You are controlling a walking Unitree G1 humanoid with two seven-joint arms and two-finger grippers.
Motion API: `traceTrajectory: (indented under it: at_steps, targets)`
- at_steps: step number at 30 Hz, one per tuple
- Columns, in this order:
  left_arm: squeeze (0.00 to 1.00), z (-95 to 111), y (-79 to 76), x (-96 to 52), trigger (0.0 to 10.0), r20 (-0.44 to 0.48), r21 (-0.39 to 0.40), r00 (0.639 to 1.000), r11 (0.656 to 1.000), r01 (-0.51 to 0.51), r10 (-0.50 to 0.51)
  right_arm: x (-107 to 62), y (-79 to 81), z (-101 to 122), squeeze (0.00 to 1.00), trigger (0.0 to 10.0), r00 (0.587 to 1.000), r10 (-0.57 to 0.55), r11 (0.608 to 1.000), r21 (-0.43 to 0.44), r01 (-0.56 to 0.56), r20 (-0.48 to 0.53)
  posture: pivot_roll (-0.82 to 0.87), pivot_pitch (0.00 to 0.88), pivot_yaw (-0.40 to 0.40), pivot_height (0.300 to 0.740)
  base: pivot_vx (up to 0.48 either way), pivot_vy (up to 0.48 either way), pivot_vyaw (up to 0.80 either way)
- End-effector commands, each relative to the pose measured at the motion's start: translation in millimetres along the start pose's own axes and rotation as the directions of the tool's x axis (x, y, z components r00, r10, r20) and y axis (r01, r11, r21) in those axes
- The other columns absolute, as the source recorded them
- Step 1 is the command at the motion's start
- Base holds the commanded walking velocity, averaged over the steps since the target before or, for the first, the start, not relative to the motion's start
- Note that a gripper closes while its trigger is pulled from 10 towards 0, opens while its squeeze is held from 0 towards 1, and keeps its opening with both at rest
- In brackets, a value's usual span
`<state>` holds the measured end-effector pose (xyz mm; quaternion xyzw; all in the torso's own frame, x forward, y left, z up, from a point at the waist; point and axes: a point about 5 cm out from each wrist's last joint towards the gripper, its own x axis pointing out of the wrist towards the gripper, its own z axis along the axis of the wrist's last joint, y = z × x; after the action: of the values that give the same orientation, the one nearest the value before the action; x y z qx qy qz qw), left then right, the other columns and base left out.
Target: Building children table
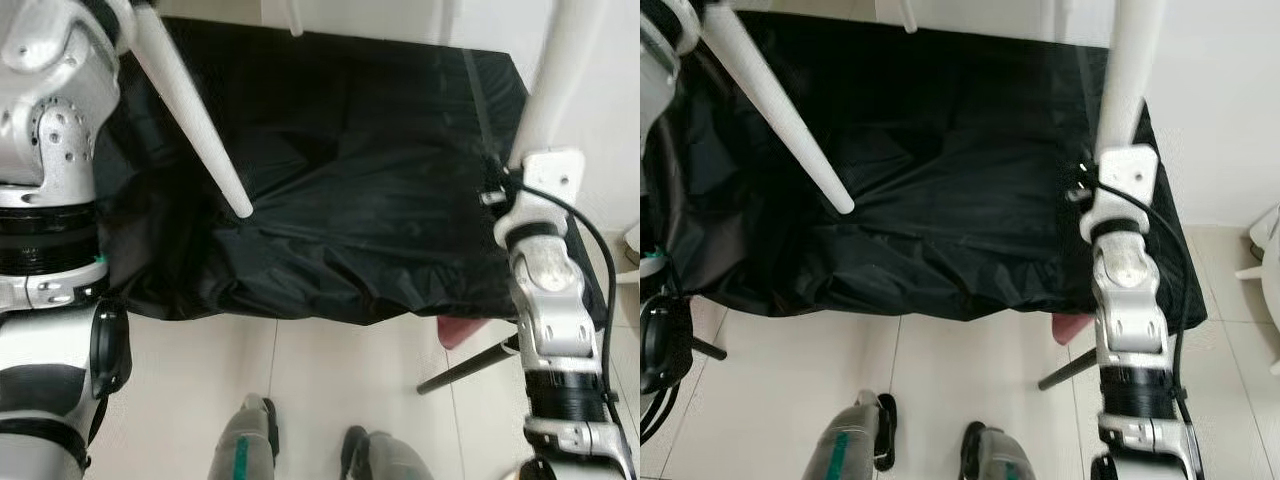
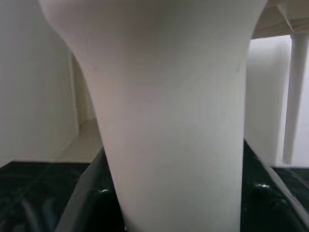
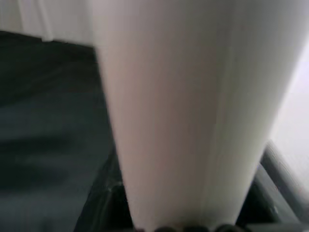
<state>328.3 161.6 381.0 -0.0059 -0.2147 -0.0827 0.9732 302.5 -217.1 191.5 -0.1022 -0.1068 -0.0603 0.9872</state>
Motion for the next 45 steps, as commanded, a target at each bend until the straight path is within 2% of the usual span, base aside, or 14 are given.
traceTrajectory:
  at_steps: [1,2,3,6,7,20,25,26,27,33,38,39,41,45]
  targets:
    - [0.00,-30.3,-8.8,-3.7,10.0,-0.142,-0.002,0.988,0.998,0.062,-0.062,-3.0,-5.6,-4.9,0.00,10.0,1.000,-0.004,0.997,0.076,0.005,-0.005,0.11,0.133,0.017,0.740,0.000,0.000,0.00]
    - [0.00,-36.9,-9.9,-5.0,10.0,-0.171,-0.003,0.984,0.998,0.060,-0.060,-4.2,-1.6,-11.0,0.02,10.0,0.999,0.015,0.992,0.126,-0.011,-0.030,0.12,0.131,0.019,0.740,0.000,0.000,0.00]
    - [0.25,-41.7,-10.8,-6.3,10.0,-0.196,-0.002,0.979,0.998,0.064,-0.063,-3.9,1.9,-12.9,1.00,10.0,0.999,0.032,0.985,0.169,-0.025,-0.039,0.12,0.131,0.018,0.740,0.000,0.000,0.00]
    - [0.25,-44.3,-11.2,-7.1,10.0,-0.211,0.000,0.975,0.998,0.066,-0.064,-3.5,3.9,-13.3,1.00,10.0,0.998,0.042,0.981,0.191,-0.034,-0.040,0.12,0.131,0.018,0.740,0.000,0.000,0.00]
    - [1.00,-45.8,-10.7,-7.6,10.0,-0.219,-0.007,0.974,0.998,0.063,-0.063,-2.5,5.2,-12.8,1.00,10.0,0.998,0.049,0.980,0.196,-0.041,-0.037,0.12,0.130,0.018,0.740,0.000,0.000,0.00]
    - [1.00,-50.2,-8.9,-14.6,10.0,-0.245,-0.008,0.966,0.997,0.078,-0.077,1.4,10.5,-4.9,1.00,10.0,0.995,0.103,0.959,0.265,-0.102,0.007,0.11,0.123,0.016,0.740,0.000,0.000,0.00]
    - [1.00,-57.6,-2.1,-29.5,10.0,-0.271,0.002,0.955,0.992,0.128,-0.123,-12.5,16.0,1.8,1.00,10.0,0.977,0.191,0.941,0.265,-0.211,0.100,0.10,0.122,0.014,0.740,0.000,0.000,0.00]
    - [1.00,-60.0,0.7,-34.1,10.0,-0.282,0.004,0.950,0.990,0.139,-0.132,-17.0,16.6,2.3,0.82,10.0,0.971,0.210,0.939,0.253,-0.233,0.117,0.10,0.124,0.013,0.740,0.000,0.000,0.00]
    - [0.00,-61.4,5.3,-39.4,10.0,-0.281,0.007,0.950,0.990,0.143,-0.135,-22.3,16.3,2.7,0.00,10.0,0.965,0.224,0.935,0.250,-0.253,0.138,0.10,0.124,0.013,0.740,0.000,0.000,0.00]
    - [0.00,-64.9,16.5,-55.5,10.0,-0.236,-0.057,0.953,0.982,0.181,-0.189,-35.8,17.3,2.4,0.00,10.0,0.950,0.246,0.940,0.192,-0.283,0.195,0.09,0.132,0.012,0.740,0.000,0.000,0.00]
    - [0.00,-69.8,24.0,-66.8,10.0,-0.215,-0.081,0.958,0.981,0.176,-0.189,-42.8,17.2,-4.1,0.00,10.0,0.954,0.238,0.953,0.147,-0.266,0.184,0.09,0.137,0.014,0.740,0.000,0.000,0.00]
    - [0.00,-69.8,24.0,-66.8,10.0,-0.215,-0.081,0.958,0.981,0.176,-0.189,-42.8,17.2,-4.1,0.00,10.0,0.954,0.238,0.953,0.147,-0.266,0.184,0.09,0.137,0.014,0.740,0.000,0.000,0.00]
    - [0.00,-72.8,22.7,-77.4,10.0,-0.200,-0.128,0.956,0.973,0.192,-0.215,-47.1,14.6,-9.5,0.00,10.0,0.962,0.213,0.958,0.160,-0.240,0.169,0.08,0.141,0.018,0.740,0.000,0.000,0.00]
    - [0.00,-75.1,21.1,-86.5,10.0,-0.195,-0.135,0.953,0.968,0.210,-0.233,-50.8,12.9,-11.2,0.00,10.0,0.966,0.193,0.960,0.169,-0.222,0.172,0.09,0.145,0.023,0.740,0.000,0.000,0.00]
